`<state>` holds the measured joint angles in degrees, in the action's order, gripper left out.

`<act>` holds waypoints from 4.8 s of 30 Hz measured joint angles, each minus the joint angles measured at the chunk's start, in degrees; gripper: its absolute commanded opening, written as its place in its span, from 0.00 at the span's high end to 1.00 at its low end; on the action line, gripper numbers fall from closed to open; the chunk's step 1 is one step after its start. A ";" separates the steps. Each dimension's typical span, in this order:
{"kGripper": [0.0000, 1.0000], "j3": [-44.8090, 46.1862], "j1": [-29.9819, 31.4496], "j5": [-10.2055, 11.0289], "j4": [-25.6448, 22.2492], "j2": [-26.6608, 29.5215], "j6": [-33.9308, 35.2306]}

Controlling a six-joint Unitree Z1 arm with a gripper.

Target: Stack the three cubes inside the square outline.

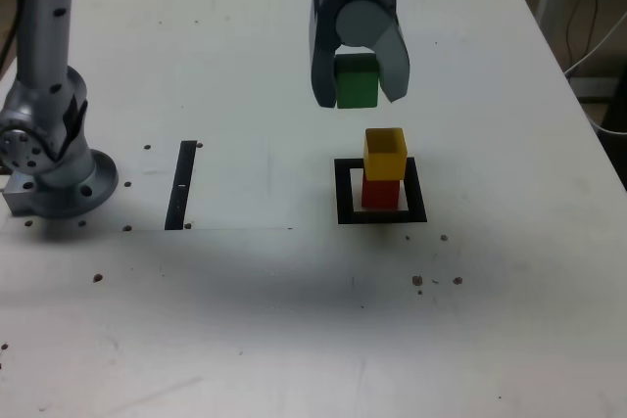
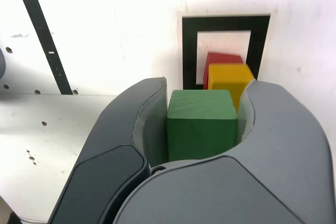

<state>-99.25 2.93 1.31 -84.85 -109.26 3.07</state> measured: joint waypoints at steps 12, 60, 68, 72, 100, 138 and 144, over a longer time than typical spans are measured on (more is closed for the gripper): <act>0.78 -2.72 3.89 0.78 -0.32 -0.66 2.01; 0.75 -3.53 2.17 1.52 0.02 -7.65 1.93; 0.75 -3.46 1.89 0.73 0.59 -7.71 1.75; 0.73 -3.47 1.89 0.70 0.83 -8.01 1.75; 0.03 -2.77 1.88 -0.55 2.25 -8.61 -0.08; 0.01 2.02 1.48 -1.99 -3.60 9.50 -0.08; 0.01 6.24 1.14 -4.12 -4.18 13.04 -0.08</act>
<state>-93.00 4.07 -2.80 -89.03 -96.22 2.99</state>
